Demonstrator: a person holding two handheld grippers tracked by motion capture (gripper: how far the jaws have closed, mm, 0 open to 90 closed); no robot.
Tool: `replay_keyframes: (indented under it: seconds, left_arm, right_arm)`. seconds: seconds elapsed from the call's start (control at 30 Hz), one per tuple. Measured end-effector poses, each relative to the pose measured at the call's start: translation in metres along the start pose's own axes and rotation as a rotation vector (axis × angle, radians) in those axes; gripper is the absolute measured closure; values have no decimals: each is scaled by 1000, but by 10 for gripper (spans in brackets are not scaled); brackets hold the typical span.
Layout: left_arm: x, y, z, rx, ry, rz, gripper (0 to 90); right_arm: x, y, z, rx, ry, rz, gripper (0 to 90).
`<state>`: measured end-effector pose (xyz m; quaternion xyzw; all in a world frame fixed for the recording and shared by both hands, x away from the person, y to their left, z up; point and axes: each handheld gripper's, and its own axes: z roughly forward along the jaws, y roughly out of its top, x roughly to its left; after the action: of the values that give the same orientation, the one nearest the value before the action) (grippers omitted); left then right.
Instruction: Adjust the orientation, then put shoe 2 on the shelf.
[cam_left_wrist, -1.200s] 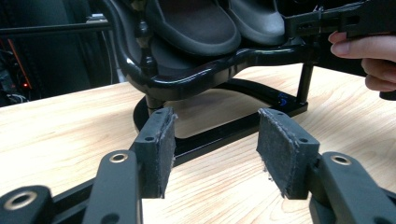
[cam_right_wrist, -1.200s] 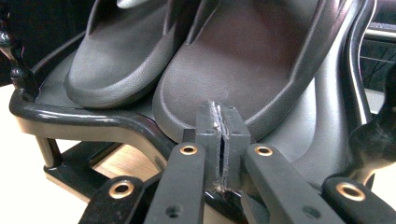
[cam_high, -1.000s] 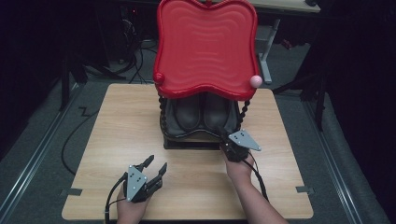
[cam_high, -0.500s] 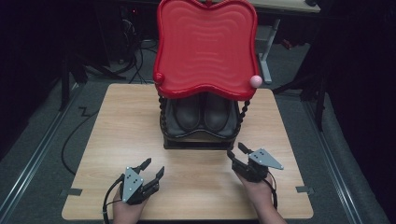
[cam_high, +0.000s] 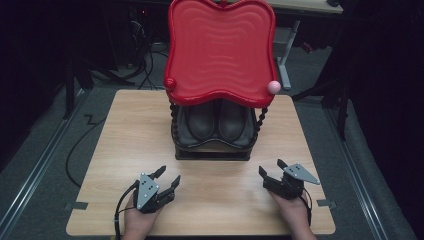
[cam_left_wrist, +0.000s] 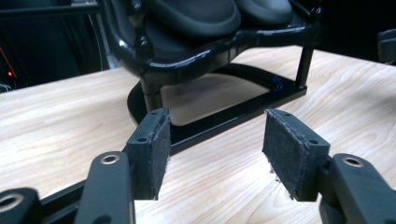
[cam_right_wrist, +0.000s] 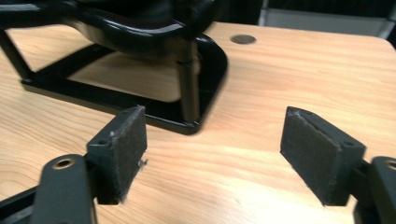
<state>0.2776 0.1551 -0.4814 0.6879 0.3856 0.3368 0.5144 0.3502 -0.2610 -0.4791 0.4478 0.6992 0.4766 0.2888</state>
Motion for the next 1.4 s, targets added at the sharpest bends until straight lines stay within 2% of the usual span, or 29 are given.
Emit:
replay_keyframes:
  seconds: [0.13, 0.2, 0.3, 0.4, 0.47, 0.67, 1.03, 1.17, 1.4]
  left_arm:
    - [15, -10, -5, 70, 32, 18, 394]
    - [24, -14, -7, 92, 55, -9, 395]
    - [30, -12, -8, 75, 61, -60, 396]
    - [29, -10, -6, 68, 56, -46, 398]
    - [28, -8, -1, 67, 47, -33, 394]
    - [25, -7, 4, 76, 27, -29, 393]
    - [25, -7, 2, 75, 26, -26, 387]
    - [26, -8, 0, 75, 29, -30, 386]
    - [27, -8, -3, 75, 31, -32, 385]
  right_arm:
    - [-10, -5, -2, 41, -60, 23, 203]
    - [-14, -5, -4, 45, -81, 35, 203]
    - [-18, -4, -7, 28, -88, 66, 202]
    - [-17, -6, -8, 31, -88, 51, 196]
    - [-17, -8, -10, 38, -88, 55, 193]
    - [-20, -10, -15, 37, -105, 73, 192]
    - [-17, -11, -13, 60, -113, 82, 186]
    - [-22, -14, -13, 98, -130, 96, 183]
    - [-26, -15, -15, 94, -131, 109, 183]
